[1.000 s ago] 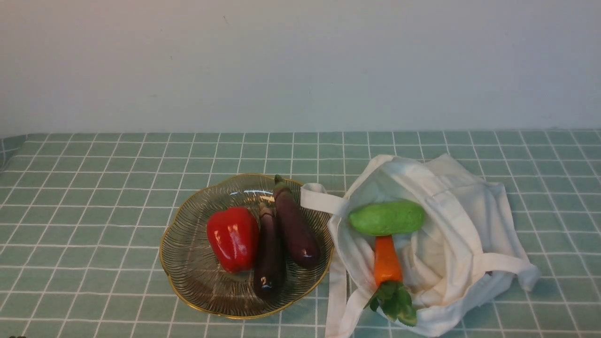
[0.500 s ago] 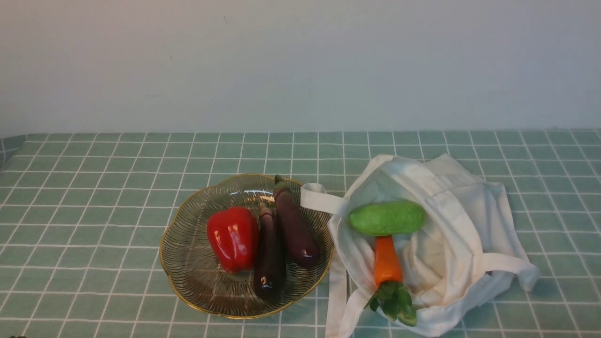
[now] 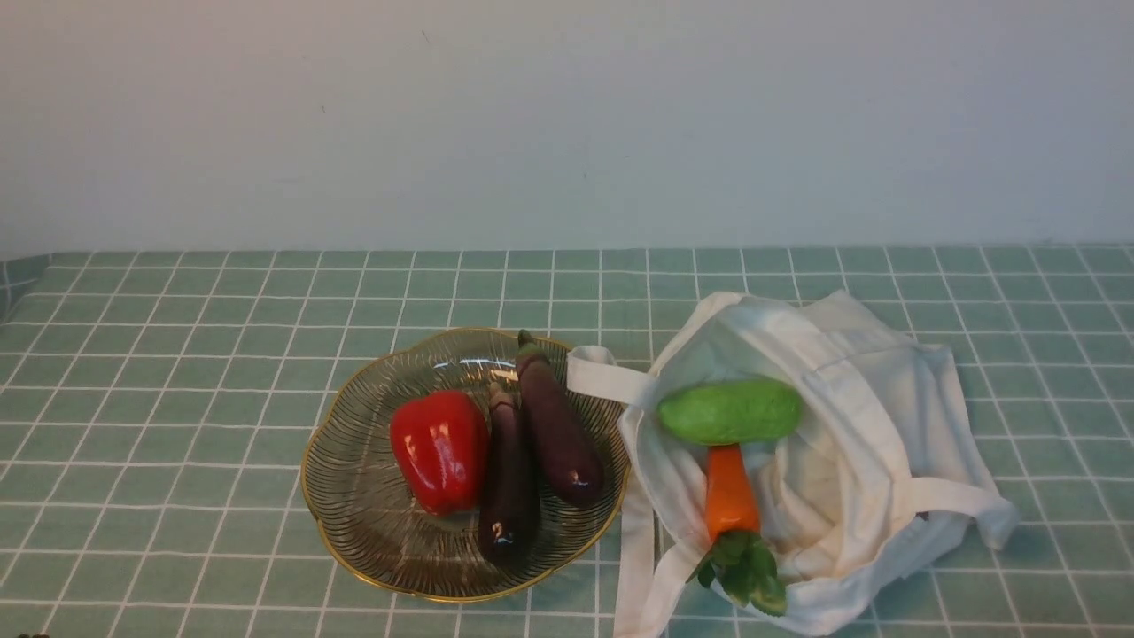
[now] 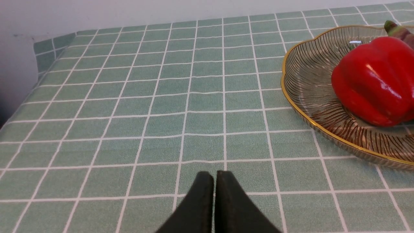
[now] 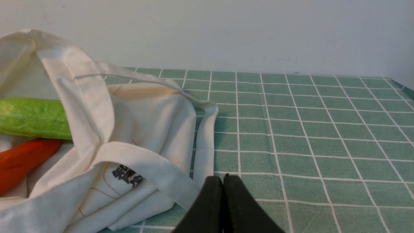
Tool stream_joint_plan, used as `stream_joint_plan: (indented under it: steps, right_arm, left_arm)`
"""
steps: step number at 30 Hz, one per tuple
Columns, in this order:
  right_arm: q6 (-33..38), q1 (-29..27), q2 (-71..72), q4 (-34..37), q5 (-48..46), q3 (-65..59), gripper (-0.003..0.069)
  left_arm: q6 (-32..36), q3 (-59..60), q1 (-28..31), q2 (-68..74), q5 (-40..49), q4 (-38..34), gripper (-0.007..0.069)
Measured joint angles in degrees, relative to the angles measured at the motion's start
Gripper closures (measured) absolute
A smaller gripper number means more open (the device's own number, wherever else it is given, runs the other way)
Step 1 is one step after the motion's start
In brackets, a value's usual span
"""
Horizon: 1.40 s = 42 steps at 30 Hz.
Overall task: Take vegetables from cloth bag on blue coffee tablecloth place on plate.
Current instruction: 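Reach into the cloth bag and grasp the green vegetable inside with the right gripper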
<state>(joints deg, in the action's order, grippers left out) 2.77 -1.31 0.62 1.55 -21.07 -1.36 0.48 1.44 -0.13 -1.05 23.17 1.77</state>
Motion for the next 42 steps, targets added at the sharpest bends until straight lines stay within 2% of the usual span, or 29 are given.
stream_joint_plan:
  steps: [10, 12, 14, 16, 17, 18, 19, 22, 25, 27, 30, 32, 36, 37, 38, 41, 42]
  right_arm:
    - [-0.19, 0.0, 0.0, 0.0, 0.0, 0.0, 0.0675]
    - [-2.77, 0.0, 0.0, 1.41, 0.3, 0.0, 0.0675]
    - [-6.3, 0.0, 0.0, 6.2, 1.76, -0.17, 0.0675]
    - [-12.52, 0.0, 0.0, 15.04, 3.37, -0.25, 0.0675]
    - [-15.98, 0.0, 0.0, 20.33, 4.44, -0.25, 0.0675]
    - [-21.13, 0.0, 0.0, 29.85, 6.2, -0.25, 0.0675]
    - [-22.66, 0.0, 0.0, 33.58, 6.99, -0.25, 0.0675]
    - [-24.03, 0.0, 0.0, 40.67, 8.74, -0.25, 0.0675]
    - [-21.52, 0.0, 0.0, 43.56, 7.65, 0.61, 0.0675]
    - [-17.86, 0.0, 0.0, 43.62, 5.48, 3.75, 0.0675]
    - [-8.85, 0.0, -2.51, 41.28, 1.37, 14.86, 0.0675]
    - [-2.77, 0.0, -10.25, 36.52, -6.13, 25.71, 0.0675]
    - [1.42, 0.0, -23.35, 28.96, -20.3, 37.15, 0.0675]
    - [2.54, 0.0, -31.54, 25.11, -28.47, 41.83, 0.0675]
    - [3.1, 0.0, -35.58, 23.64, -32.09, 43.54, 0.0675]
    - [8.37, 0.32, -49.77, 23.14, -40.66, 46.48, 0.0671]
    - [8.37, 0.43, -49.77, 23.34, -40.84, 46.56, 0.067]
  left_arm:
    - [0.0, 0.0, 0.0, 0.0, 0.0, 0.0, 0.0629]
    - [0.0, 0.0, 0.0, 0.0, 0.0, 0.0, 0.0629]
    - [0.0, 0.0, 0.0, 0.0, 0.0, 0.0, 0.0629]
    - [0.0, 0.0, 0.0, 0.0, 0.0, 0.0, 0.0629]
    - [0.0, 0.0, 0.0, 0.0, 0.0, 0.0, 0.0629]
    - [0.0, 0.0, 0.0, 0.0, 0.0, 0.0, 0.0629]
    - [0.0, 0.0, 0.0, 0.0, 0.0, 0.0, 0.0629]
    - [0.0, 0.0, 0.0, 0.0, 0.0, 0.0, 0.0629]
    - [0.0, 0.0, 0.0, 0.0, 0.0, 0.0, 0.0629]
    - [0.0, 0.0, 0.0, 0.0, 0.0, 0.0, 0.0629]
    - [0.0, 0.0, 0.0, 0.0, 0.0, 0.0, 0.0629]
    - [0.0, 0.0, 0.0, 0.0, 0.0, 0.0, 0.0629]
    - [0.0, 0.0, 0.0, 0.0, 0.0, 0.0, 0.0629]
    - [0.0, 0.0, 0.0, 0.0, 0.0, 0.0, 0.0629]
    - [0.0, 0.0, 0.0, 0.0, 0.0, 0.0, 0.0629]
    - [0.0, 0.0, 0.0, 0.0, 0.0, 0.0, 0.0629]
    - [0.0, 0.0, 0.0, 0.0, 0.0, 0.0, 0.0629]
